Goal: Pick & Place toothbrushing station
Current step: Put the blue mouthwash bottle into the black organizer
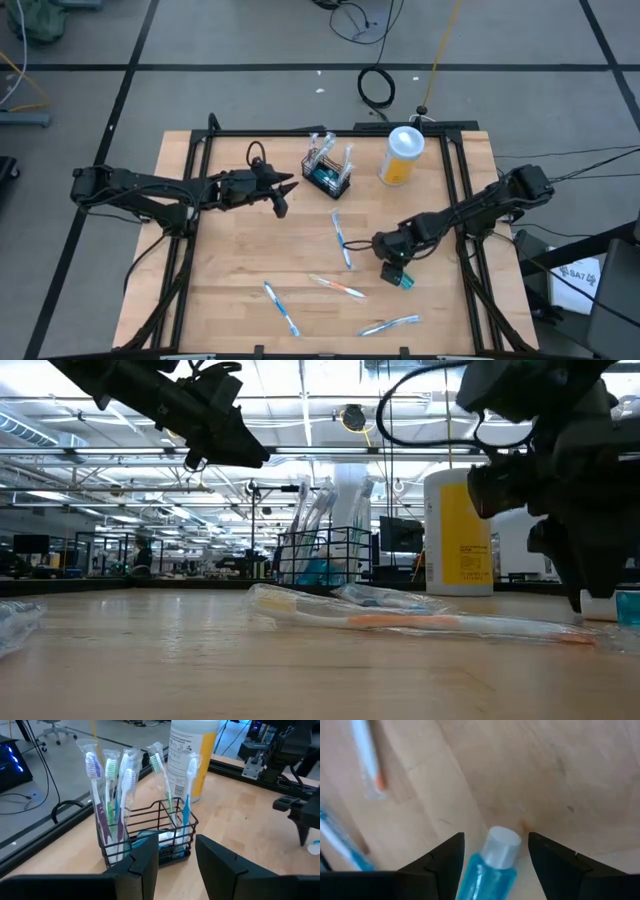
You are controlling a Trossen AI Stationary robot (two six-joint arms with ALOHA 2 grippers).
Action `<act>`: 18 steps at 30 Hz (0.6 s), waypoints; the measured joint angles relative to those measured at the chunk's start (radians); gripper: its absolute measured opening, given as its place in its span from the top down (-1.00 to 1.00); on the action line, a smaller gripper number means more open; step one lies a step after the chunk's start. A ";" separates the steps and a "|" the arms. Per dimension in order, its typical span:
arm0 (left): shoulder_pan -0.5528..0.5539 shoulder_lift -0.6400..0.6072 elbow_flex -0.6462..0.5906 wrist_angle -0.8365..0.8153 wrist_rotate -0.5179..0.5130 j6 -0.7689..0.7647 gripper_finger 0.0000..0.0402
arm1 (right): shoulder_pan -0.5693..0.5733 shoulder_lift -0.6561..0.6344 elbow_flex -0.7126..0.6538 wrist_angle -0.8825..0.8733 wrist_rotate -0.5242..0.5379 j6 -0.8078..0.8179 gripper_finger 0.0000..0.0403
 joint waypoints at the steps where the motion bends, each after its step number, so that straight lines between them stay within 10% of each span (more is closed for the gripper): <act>1: 0.000 0.000 0.000 0.000 0.002 0.000 0.32 | -0.006 0.001 -0.009 0.000 0.000 -0.002 -0.04; 18: -0.008 0.000 0.000 -0.005 0.035 -0.059 0.32 | -0.135 -0.081 -0.082 0.145 -0.045 -0.145 0.69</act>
